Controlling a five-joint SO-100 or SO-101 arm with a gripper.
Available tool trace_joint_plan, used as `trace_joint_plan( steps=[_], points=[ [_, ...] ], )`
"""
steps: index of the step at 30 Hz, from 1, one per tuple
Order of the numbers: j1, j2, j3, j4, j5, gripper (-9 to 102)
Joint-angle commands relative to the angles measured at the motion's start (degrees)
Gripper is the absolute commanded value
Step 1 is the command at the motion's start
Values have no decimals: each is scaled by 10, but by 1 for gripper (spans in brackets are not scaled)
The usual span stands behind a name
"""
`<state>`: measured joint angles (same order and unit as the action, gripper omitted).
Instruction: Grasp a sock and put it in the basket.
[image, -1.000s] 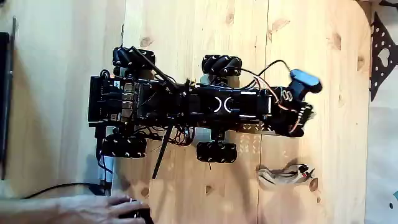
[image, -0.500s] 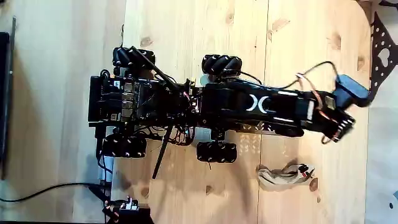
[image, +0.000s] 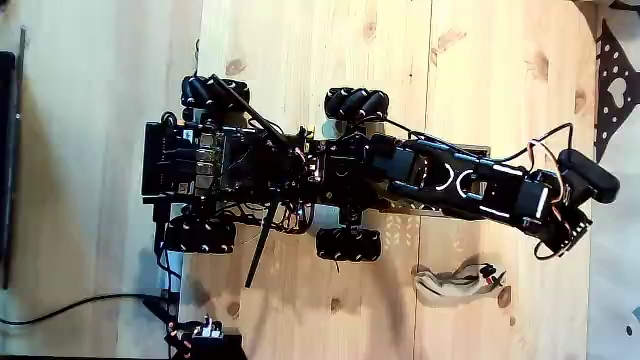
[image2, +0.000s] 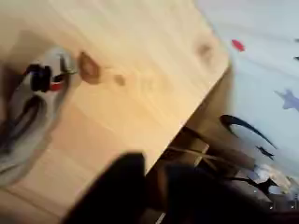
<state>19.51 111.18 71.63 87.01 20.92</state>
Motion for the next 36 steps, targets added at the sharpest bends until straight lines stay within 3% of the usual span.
trace_joint_plan(
  steps=[1, 6, 15, 36],
  points=[
    [-1, -4, -34, 9, -5, 1],
    [10, -5, -49, 13, -5, 1],
    [4, -149, -270, 105, 1, 1],
    [123, -256, -271, 41, -25, 1]
  ],
)
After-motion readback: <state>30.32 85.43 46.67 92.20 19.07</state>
